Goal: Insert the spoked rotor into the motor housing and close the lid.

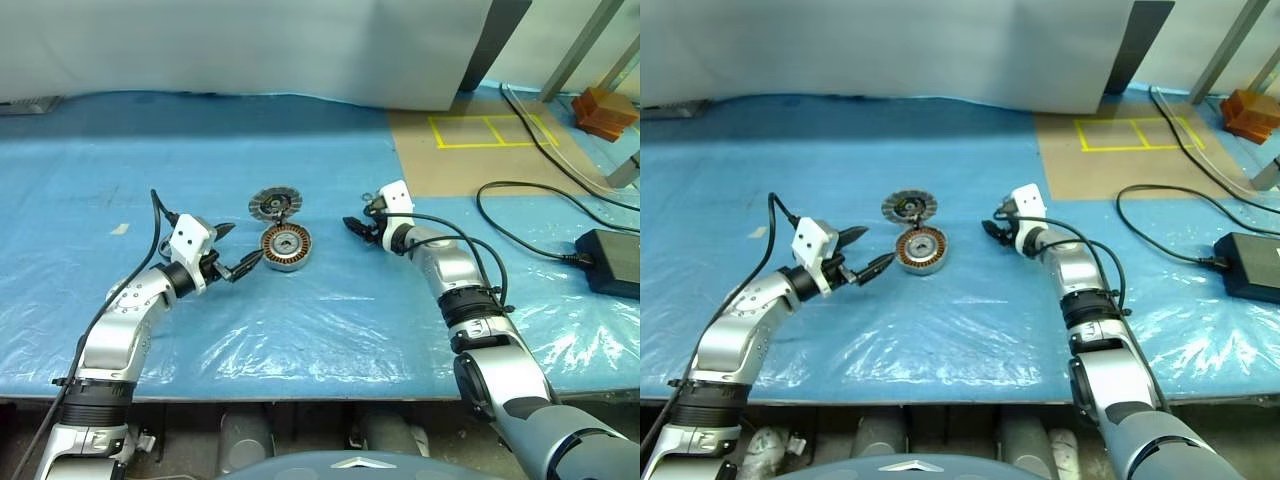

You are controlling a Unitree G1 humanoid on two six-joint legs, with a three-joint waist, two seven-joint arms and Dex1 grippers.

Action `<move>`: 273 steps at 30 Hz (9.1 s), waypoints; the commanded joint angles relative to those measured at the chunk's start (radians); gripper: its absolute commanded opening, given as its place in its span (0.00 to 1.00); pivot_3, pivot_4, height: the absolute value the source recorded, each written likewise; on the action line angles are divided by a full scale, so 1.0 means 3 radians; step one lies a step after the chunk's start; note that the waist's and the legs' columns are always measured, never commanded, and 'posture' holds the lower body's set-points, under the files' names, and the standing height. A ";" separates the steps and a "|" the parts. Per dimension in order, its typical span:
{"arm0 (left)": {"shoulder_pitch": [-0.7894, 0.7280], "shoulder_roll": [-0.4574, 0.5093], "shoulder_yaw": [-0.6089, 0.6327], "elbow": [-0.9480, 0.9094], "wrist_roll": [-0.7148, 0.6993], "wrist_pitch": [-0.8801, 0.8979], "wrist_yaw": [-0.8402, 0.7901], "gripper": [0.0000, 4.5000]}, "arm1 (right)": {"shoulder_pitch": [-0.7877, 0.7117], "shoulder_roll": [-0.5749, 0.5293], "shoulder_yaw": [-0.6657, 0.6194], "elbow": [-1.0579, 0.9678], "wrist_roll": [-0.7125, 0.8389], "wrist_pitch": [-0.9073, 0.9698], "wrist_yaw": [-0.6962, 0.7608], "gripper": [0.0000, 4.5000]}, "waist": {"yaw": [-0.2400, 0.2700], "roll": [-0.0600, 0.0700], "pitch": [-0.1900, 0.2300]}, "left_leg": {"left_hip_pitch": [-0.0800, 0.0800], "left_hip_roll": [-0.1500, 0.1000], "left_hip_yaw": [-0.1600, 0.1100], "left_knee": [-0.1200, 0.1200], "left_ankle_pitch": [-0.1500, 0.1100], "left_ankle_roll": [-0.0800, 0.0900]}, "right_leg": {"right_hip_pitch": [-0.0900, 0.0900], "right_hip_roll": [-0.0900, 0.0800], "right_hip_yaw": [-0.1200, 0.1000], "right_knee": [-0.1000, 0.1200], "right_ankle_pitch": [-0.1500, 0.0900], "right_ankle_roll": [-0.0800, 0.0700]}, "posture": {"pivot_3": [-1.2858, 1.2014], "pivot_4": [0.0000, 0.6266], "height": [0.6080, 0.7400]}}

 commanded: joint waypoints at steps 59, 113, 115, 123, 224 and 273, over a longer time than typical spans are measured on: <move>-0.0030 -0.0061 -0.0150 -0.0158 -0.0017 0.0002 -0.0034 1.00 | -0.0891 0.0551 -0.0269 0.2165 -0.0567 -0.1214 -0.1510 0.75 | -0.0095 0.0002 0.0001 | -0.0011 0.0002 0.0001 0.0028 -0.0001 0.0000 | -0.0021 -0.0002 0.0006 0.0040 -0.0004 -0.0007 | 0.52 0.24 1.00; -0.0004 -0.0219 -0.0170 -0.0288 -0.0026 0.0090 0.0079 1.00 | -0.1650 0.0690 -0.0247 0.2130 -0.0635 -0.1184 -0.1602 0.00 | -0.0094 0.0021 0.0019 | -0.0050 0.0001 0.0009 0.0012 -0.0001 0.0000 | -0.0065 0.0001 0.0012 0.0033 -0.0002 -0.0004 | 0.52 0.24 1.00; 0.0071 -0.0242 -0.0181 -0.0340 -0.0016 0.0083 0.0104 1.00 | -0.1736 0.0697 -0.0246 0.2168 -0.0652 -0.1172 -0.1700 0.00 | -0.0095 0.0021 0.0019 | -0.0051 0.0001 0.0008 0.0012 -0.0001 0.0000 | -0.0066 0.0002 0.0012 0.0032 -0.0002 -0.0004 | 0.52 0.24 1.00; 0.0256 -0.0324 -0.0215 -0.0510 0.0010 0.0096 0.0242 1.00 | -0.1831 0.0655 -0.0143 0.2300 -0.0858 -0.0896 -0.2133 0.00 | -0.0078 0.0023 0.0020 | -0.0051 0.0001 0.0007 0.0017 -0.0001 -0.0001 | -0.0065 0.0001 0.0011 0.0037 -0.0002 -0.0003 | 0.52 0.24 1.00; 0.0169 -0.0177 -0.0239 -0.0462 -0.0053 0.0191 0.0090 1.00 | 0.1121 -0.0390 0.0221 -0.1866 0.0066 -0.0122 0.0107 0.99 | -0.0025 0.0020 0.0019 | -0.0011 0.0000 0.0003 0.0030 -0.0001 0.0000 | -0.0019 0.0001 0.0020 0.0034 -0.0002 0.0000 | 0.52 0.24 1.00; 0.0073 -0.0113 -0.0290 -0.0425 -0.0021 0.0249 0.0015 1.00 | 0.1127 -0.0226 0.0380 -0.0614 -0.0254 -0.0699 0.0040 0.12 | -0.0072 -0.0009 0.0001 | 0.0017 -0.0006 0.0005 0.0028 0.0000 0.0005 | 0.0004 -0.0004 0.0023 0.0025 -0.0010 -0.0013 | 0.52 0.24 1.00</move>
